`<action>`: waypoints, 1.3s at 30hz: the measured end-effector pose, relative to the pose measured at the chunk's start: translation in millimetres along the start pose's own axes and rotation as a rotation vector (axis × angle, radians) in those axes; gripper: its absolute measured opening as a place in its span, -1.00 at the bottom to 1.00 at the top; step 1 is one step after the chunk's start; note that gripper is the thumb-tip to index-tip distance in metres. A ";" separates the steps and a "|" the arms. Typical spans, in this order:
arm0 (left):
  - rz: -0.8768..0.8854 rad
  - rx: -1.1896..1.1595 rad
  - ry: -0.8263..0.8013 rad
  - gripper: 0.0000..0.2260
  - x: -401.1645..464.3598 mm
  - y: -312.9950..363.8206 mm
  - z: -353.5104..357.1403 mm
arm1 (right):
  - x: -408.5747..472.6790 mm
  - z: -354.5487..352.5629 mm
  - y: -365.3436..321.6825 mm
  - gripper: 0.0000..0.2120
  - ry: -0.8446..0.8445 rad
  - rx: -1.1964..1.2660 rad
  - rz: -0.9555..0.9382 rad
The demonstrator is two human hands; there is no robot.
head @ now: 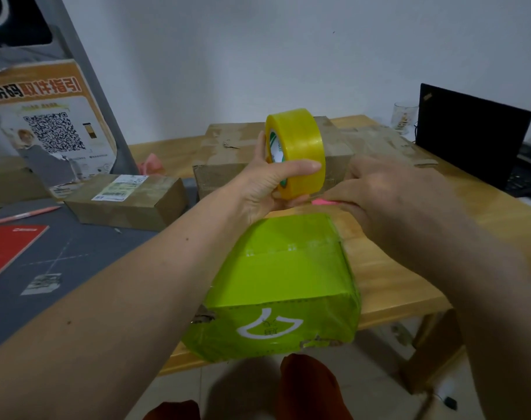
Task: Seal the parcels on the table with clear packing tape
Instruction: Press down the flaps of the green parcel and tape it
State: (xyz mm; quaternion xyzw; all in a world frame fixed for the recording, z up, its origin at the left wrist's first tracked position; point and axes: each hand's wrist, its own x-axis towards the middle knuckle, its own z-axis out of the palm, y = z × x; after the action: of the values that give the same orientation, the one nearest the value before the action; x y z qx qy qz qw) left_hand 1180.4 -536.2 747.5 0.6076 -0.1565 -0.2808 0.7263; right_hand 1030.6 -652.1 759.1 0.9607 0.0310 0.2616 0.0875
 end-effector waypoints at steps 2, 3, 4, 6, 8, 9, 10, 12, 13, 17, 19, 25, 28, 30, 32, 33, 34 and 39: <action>0.012 -0.012 -0.001 -0.30 1.4 -1.1 0.7 | 9.3 -2.1 -10.7 -0.77 -0.075 -0.055 0.025; 0.019 -0.014 0.000 -0.23 2.1 -1.9 1.1 | 12.6 -3.0 -13.9 -0.76 -0.105 -0.071 0.040; 0.025 -0.013 0.001 -0.16 2.6 -2.3 1.3 | 14.2 -4.4 -14.8 -0.74 -0.125 -0.092 0.063; 0.030 -0.007 -0.001 -0.07 2.8 -2.2 0.7 | 11.8 -7.1 -7.9 -0.73 -0.136 -0.159 0.118; 0.024 -0.003 -0.007 -0.02 2.2 -1.7 0.1 | 7.6 -5.0 9.2 -0.73 -0.178 -0.194 0.230; 0.020 0.003 -0.009 0.01 2.2 -1.8 0.3 | 7.1 2.2 18.9 -0.73 -0.203 -0.167 0.306; 0.018 0.010 -0.009 0.02 2.1 -1.7 0.4 | 8.2 13.8 26.9 -0.75 -0.224 -0.095 0.384; 0.018 0.016 -0.009 0.03 1.1 -0.8 1.1 | 9.3 50.7 38.1 -0.77 -0.258 0.082 0.484; 0.020 0.014 -0.010 0.01 0.4 -0.4 1.4 | 8.1 73.3 39.5 -0.76 -0.288 0.157 0.506; 0.028 0.010 0.000 -0.06 -1.5 0.6 1.4 | -1.5 146.9 30.5 -0.76 -0.417 0.334 0.456; 0.026 0.011 0.002 -0.06 -1.1 0.3 1.3 | -2.0 161.5 29.6 -0.78 -0.433 0.440 0.495; 0.020 0.018 0.001 -0.03 3.6 -1.4 0.4 | -3.4 86.1 13.3 -0.86 0.551 0.839 0.394; 0.019 0.020 -0.003 -0.12 5.6 -2.6 0.5 | -6.6 44.7 -13.0 -0.77 0.326 0.970 0.063; 0.022 0.009 0.003 -0.12 6.0 -3.2 0.5 | -6.8 51.7 -20.6 -0.64 0.046 0.922 0.014; 0.026 0.002 0.017 -0.03 6.1 -3.3 0.3 | -3.4 59.6 -20.1 -0.55 -0.045 0.863 -0.028; 0.032 0.001 0.021 0.00 5.8 -3.3 0.3 | -2.0 60.4 -21.3 -0.49 -0.073 0.819 -0.051; 0.040 -0.003 0.024 0.01 5.2 -3.1 0.7 | -2.0 59.0 -22.2 -0.46 -0.110 0.785 -0.050; 0.068 0.018 0.038 0.06 4.2 -2.5 2.1 | -2.0 49.8 -22.1 -0.42 -0.221 0.777 -0.027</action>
State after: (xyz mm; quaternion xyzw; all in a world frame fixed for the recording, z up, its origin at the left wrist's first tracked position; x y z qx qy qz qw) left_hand 1182.0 -540.6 745.1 0.6138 -0.1656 -0.2429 0.7327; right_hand 1053.8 -638.1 711.8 0.9441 0.1304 0.1243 -0.2762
